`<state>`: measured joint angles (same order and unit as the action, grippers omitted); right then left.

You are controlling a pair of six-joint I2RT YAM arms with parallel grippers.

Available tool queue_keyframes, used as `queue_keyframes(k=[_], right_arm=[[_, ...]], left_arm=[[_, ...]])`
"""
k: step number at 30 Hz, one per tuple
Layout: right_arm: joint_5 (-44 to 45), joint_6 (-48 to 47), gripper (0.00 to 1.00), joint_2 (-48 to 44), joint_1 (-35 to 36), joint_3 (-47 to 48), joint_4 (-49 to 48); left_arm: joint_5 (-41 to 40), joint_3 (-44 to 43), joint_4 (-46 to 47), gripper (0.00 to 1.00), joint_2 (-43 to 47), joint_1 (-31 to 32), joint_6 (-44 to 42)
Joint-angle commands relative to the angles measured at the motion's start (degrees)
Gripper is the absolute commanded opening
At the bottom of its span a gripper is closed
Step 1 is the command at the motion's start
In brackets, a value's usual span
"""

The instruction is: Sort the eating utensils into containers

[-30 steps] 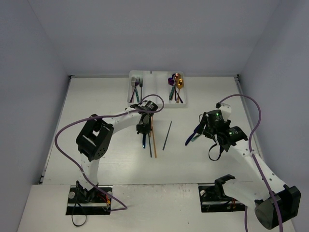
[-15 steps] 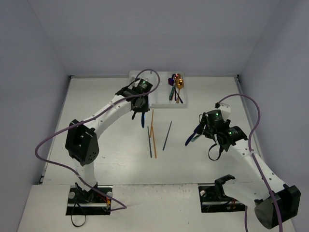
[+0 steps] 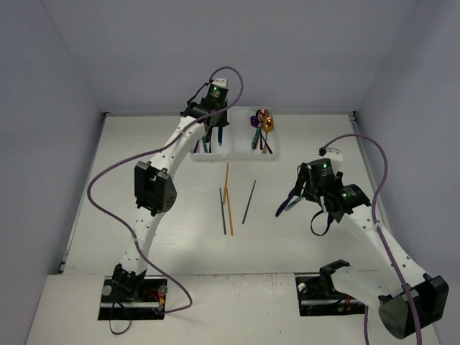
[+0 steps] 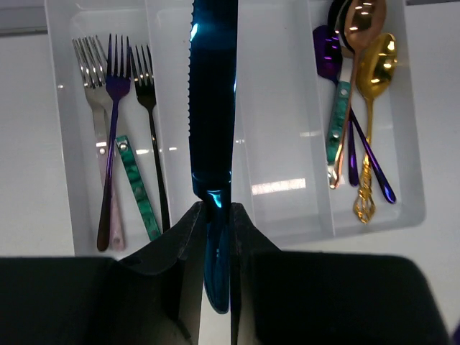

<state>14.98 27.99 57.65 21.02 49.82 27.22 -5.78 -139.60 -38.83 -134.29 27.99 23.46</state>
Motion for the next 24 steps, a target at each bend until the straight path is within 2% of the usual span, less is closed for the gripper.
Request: queue_keyframes(k=[1,5,8,13,14,18,22,24], right_arm=[[-0.81,-1.76,0.67,1.00,-0.36,2.67,-1.47],[-2.16,-2.24,0.68,1.24,-0.36,2.91,-1.47],[-2.53,-2.68,0.68,1.06,-0.36,2.73,-1.47],[-2.08,-2.34,0.67,1.30,-0.36,2.56,-1.47],[-1.79,-2.05,0.67,1.53,-0.36,2.56,-1.47],[-0.47,-0.24,0.67,3.45,-0.38,2.76,-1.27],[0.96,3.34,0.67,6.24,-0.61,3.16,-1.12],[1.39,4.67,0.67,8.00,-1.11,3.42,-1.16]], left_arm=[[0.73,-10.84,3.51,0.00,-5.43,-1.45,-2.45],[0.68,-9.96,11.60,0.00,-7.91,-2.15,-1.23],[0.43,-4.92,16.07,0.00,-8.65,-2.24,-1.15],[0.92,-6.64,17.37,0.01,-11.98,-2.24,-1.32],[0.80,-6.64,17.31,0.04,-12.10,-2.24,-1.32],[1.26,-4.46,16.41,0.35,-10.15,-2.30,-1.78],[1.38,1.75,15.51,0.52,-3.53,-2.24,-2.43],[1.69,4.44,13.76,0.57,1.54,-2.16,-2.54]])
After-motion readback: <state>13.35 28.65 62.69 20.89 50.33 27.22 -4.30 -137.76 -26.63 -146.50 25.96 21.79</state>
